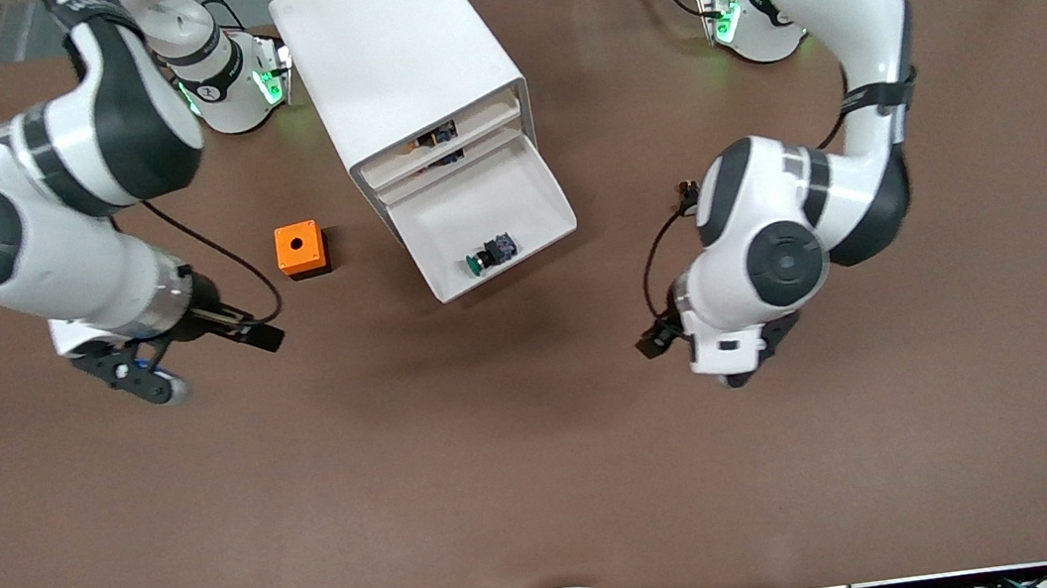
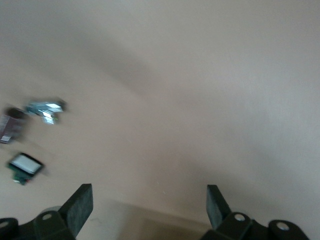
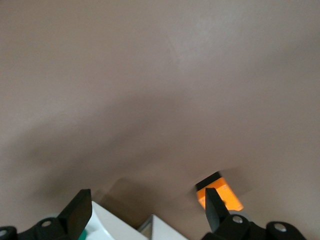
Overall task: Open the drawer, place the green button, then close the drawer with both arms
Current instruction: 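Push the drawer closed with the left gripper while the right gripper returns to rest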
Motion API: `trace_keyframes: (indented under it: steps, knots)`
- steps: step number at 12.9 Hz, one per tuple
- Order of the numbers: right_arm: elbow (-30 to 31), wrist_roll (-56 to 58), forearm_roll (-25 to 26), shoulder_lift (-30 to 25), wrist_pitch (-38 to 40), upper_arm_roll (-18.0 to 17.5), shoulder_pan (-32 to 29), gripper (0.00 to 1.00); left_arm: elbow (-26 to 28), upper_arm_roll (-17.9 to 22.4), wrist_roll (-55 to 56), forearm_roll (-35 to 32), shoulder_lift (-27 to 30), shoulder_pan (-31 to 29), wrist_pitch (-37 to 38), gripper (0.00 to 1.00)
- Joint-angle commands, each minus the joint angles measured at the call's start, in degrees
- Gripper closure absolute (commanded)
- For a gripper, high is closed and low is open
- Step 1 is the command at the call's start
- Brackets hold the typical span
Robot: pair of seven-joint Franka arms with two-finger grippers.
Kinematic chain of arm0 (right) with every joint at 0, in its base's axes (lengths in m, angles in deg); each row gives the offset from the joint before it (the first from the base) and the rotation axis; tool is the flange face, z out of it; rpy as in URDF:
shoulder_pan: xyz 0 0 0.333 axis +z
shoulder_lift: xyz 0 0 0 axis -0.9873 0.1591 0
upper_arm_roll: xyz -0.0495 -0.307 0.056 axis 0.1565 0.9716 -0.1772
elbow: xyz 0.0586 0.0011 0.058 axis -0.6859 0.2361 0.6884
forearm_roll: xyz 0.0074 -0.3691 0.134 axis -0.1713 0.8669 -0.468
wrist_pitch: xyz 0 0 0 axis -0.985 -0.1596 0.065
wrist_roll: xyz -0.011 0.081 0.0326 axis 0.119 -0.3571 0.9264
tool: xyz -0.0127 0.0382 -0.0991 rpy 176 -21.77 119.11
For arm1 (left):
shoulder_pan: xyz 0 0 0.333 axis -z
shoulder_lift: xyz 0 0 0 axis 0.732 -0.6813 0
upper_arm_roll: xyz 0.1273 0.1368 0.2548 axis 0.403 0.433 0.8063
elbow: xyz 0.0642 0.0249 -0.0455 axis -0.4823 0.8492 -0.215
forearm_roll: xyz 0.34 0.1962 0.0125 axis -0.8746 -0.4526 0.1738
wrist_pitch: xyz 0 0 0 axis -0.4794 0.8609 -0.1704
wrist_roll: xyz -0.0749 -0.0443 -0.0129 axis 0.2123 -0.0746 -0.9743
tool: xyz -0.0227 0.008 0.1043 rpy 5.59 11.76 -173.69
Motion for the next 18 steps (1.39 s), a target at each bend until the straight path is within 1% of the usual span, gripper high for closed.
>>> trace_keyframes:
  steps: [1,3,4,5,7,9,12,14,16,18]
  knots:
    - [1.56,8.68,0.23,-3.57,0.9,-1.11,-4.6,0.0,-0.34,-1.8,-1.9,-3.18,-2.53,4.52,-4.21,0.0]
    - [1.56,17.1,0.23,-4.89,1.34,-1.11,-8.38,0.0,0.01,-1.8,-1.73,-2.75,-4.11,8.14,-5.72,0.0]
    - [1.56,20.97,0.23,-5.59,1.87,-1.2,-10.31,0.0,0.01,-2.06,-1.29,-2.58,-4.82,8.41,-5.73,0.0]
    - [1.56,23.54,0.32,-6.47,2.39,-1.2,-11.46,0.0,0.53,-2.76,-1.81,-2.66,-5.26,9.64,-5.73,0.0]
    - [1.56,27.41,0.58,-8.4,4.06,-1.11,-12.69,0.0,0.54,-2.85,-2.42,-3.1,-7.45,10.79,-5.9,0.0]
    - [1.48,29.97,4.25,-10.68,5.64,-1.28,-12.96,0.0,0.54,-2.85,-5.31,-3.1,-9.04,12.02,-9.75,0.0]
    - [1.47,30.24,4.8,-14.11,7.49,-1.28,-12.88,0.0,0.71,-2.94,-4.28,-2.49,-9.83,15.26,-10.65,0.0]
    - [2.0,33.91,5.5,-15.87,8.11,-1.28,-12.88,0.0,0.72,-3.12,-3.84,-2.22,-9.92,17.2,-10.65,0.0]
    - [3.66,34.2,5.59,-17.63,8.02,-1.28,-12.7,0.0,0.8,-4.6,-2.17,-2.22,-10.18,18.61,-10.65,0.0]
    - [3.94,34.2,5.94,-17.82,7.94,-1.46,-12.61,0.0,0.8,-7.32,-0.42,-2.05,-10.19,18.53,-10.65,0.0]
